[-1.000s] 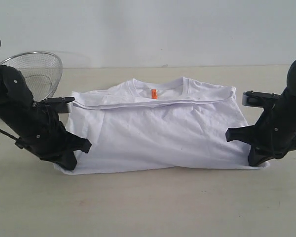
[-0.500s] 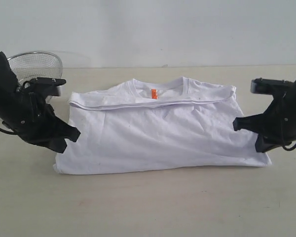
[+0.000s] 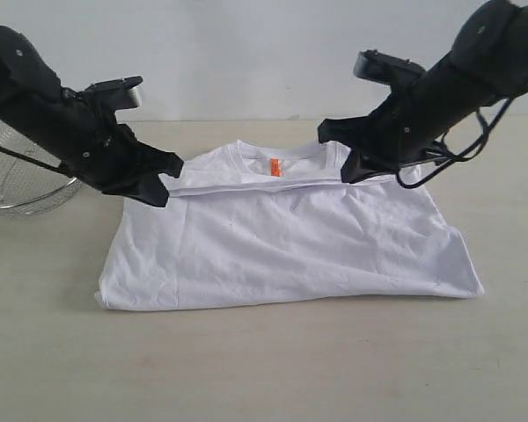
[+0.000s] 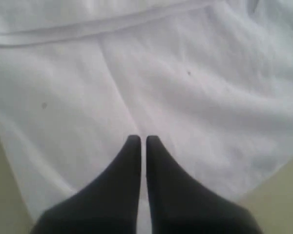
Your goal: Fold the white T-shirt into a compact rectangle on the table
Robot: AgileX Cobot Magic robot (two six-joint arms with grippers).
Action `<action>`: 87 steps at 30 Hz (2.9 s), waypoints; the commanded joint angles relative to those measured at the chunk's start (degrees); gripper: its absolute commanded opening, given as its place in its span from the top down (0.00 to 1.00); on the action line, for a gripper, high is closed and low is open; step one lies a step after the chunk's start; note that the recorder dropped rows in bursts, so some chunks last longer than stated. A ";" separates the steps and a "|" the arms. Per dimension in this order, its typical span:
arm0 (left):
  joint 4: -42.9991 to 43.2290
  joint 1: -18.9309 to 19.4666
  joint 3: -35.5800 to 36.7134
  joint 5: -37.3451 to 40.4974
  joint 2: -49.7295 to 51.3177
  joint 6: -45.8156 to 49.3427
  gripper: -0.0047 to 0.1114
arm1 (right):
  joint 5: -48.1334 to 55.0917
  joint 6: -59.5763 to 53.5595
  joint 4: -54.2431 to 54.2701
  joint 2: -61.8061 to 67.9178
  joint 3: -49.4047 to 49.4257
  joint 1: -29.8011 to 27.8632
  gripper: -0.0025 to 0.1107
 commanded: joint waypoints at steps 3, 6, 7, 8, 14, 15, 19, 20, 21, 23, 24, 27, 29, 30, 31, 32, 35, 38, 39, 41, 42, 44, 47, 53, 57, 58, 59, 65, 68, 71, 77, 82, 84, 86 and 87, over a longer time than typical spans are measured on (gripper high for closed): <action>-1.61 0.04 -6.43 0.99 7.40 1.46 0.92 | 2.37 -0.51 -0.07 8.91 -7.14 1.52 0.98; -1.61 0.04 -8.05 0.99 9.85 1.46 0.92 | 1.24 -1.09 -0.07 10.97 -8.68 2.30 0.98; -1.61 0.04 -8.49 0.99 10.51 1.46 0.92 | 0.58 -1.09 0.06 11.64 -9.29 2.82 0.98; -1.61 0.04 -8.97 0.99 11.06 1.46 0.92 | 0.38 -1.09 0.06 12.29 -9.80 2.83 0.98; -1.61 0.04 -9.82 1.30 11.60 1.72 0.92 | -0.27 1.20 -0.10 17.33 -15.44 3.44 0.98; -1.61 0.04 -9.82 1.45 11.60 1.88 0.92 | -0.27 1.83 -0.10 18.16 -16.82 3.44 0.98; -1.61 0.04 -9.82 2.20 11.60 1.89 0.92 | -2.80 5.92 -0.10 20.51 -23.35 3.44 0.98; -1.61 0.04 -9.82 2.31 11.60 1.78 0.92 | -3.72 7.54 -0.21 20.96 -25.40 3.44 0.98; -1.61 0.04 -9.82 2.54 11.60 1.51 0.92 | -4.20 8.66 -0.22 21.23 -27.22 3.44 0.98; -1.61 0.04 -9.82 3.63 11.60 1.24 0.92 | -4.53 9.97 -1.14 21.82 -31.61 3.26 0.98; -1.61 0.04 -9.82 4.20 11.60 1.24 0.92 | -4.12 11.01 -2.21 21.82 -33.41 3.26 0.98; -1.15 0.04 -9.82 5.55 11.60 1.24 0.92 | 0.41 11.53 -5.54 21.82 -36.80 3.22 0.98; -0.68 0.04 -9.82 5.55 11.60 1.24 0.92 | 3.55 11.53 -8.32 21.82 -37.39 3.22 0.98; -0.64 0.04 -9.82 5.07 11.60 1.24 0.92 | 4.74 11.53 -9.37 21.82 -37.39 3.22 0.98; -0.53 0.04 -9.82 4.76 11.60 1.24 0.92 | 6.92 11.53 -11.46 21.82 -37.39 3.22 0.98; -0.59 0.04 -9.82 4.50 11.60 1.24 0.92 | 8.28 11.53 -13.11 21.82 -37.26 3.22 0.98; 0.36 0.04 -10.08 3.32 11.60 1.24 0.92 | 12.34 11.53 -15.94 21.82 -35.80 3.22 0.98; 0.63 0.04 -11.23 1.35 11.60 1.24 0.92 | 14.27 10.74 -16.46 21.82 -34.70 3.22 0.98; 0.63 0.04 -11.71 0.80 11.60 1.24 0.92 | 14.43 10.71 -16.80 21.82 -34.58 3.22 0.98; 1.51 0.15 -12.73 -0.47 11.70 0.98 0.92 | 14.11 12.43 -18.85 21.82 -34.35 3.22 0.98; 1.51 0.15 -13.20 -0.80 11.87 0.98 0.92 | 13.68 14.05 -20.44 21.82 -34.35 3.22 0.98; 1.96 0.15 -14.51 -1.09 12.68 0.89 0.92 | 11.68 18.20 -25.24 21.82 -34.35 3.22 0.98; 5.02 0.15 -16.75 -0.24 14.68 -1.85 0.92 | 10.13 23.38 -31.29 21.82 -34.35 2.76 0.98; 5.55 0.15 -18.30 -0.21 17.69 -1.94 0.92 | 8.04 26.75 -33.21 24.58 -34.35 1.05 0.98; 7.57 0.15 -18.55 -1.69 17.68 -1.94 0.92 | 5.13 27.76 -33.09 25.24 -34.35 -0.07 0.98; 8.20 0.15 -18.71 -2.17 17.68 -2.11 0.92 | 4.60 27.76 -33.09 25.24 -34.35 -0.05 0.98; 8.92 0.15 -18.79 -2.86 17.68 -2.92 0.92 | 4.17 27.76 -33.09 25.48 -34.35 -0.10 0.98; 13.40 0.15 -23.53 -3.00 19.99 -6.71 0.92 | 4.85 27.76 -33.09 25.85 -34.35 -0.10 0.98; 15.20 0.15 -27.17 -2.48 22.78 -7.30 0.92 | 5.35 26.93 -33.09 25.49 -34.35 -0.10 0.98; 17.49 0.15 -31.60 -3.23 25.50 -10.30 0.92 | 5.84 26.81 -33.09 25.49 -34.35 -0.10 0.98; 29.28 0.15 -43.08 0.28 28.11 -17.07 0.92 | 6.07 26.70 -33.09 25.49 -34.35 -0.10 0.98; 35.91 0.15 -49.91 6.39 28.11 -21.36 0.92 | 5.94 26.29 -33.09 25.49 -34.35 -0.10 0.98; 35.91 0.15 -51.38 9.36 28.11 -21.36 0.92 | 5.82 26.29 -33.09 25.49 -34.35 -0.10 0.98; 34.20 0.15 -52.09 11.57 28.11 -21.25 0.92 | 5.92 26.29 -33.09 25.49 -34.35 -0.10 0.98; 32.05 0.15 -52.08 13.27 27.99 -20.55 0.92 | 6.07 26.17 -33.09 25.49 -34.35 -0.10 0.98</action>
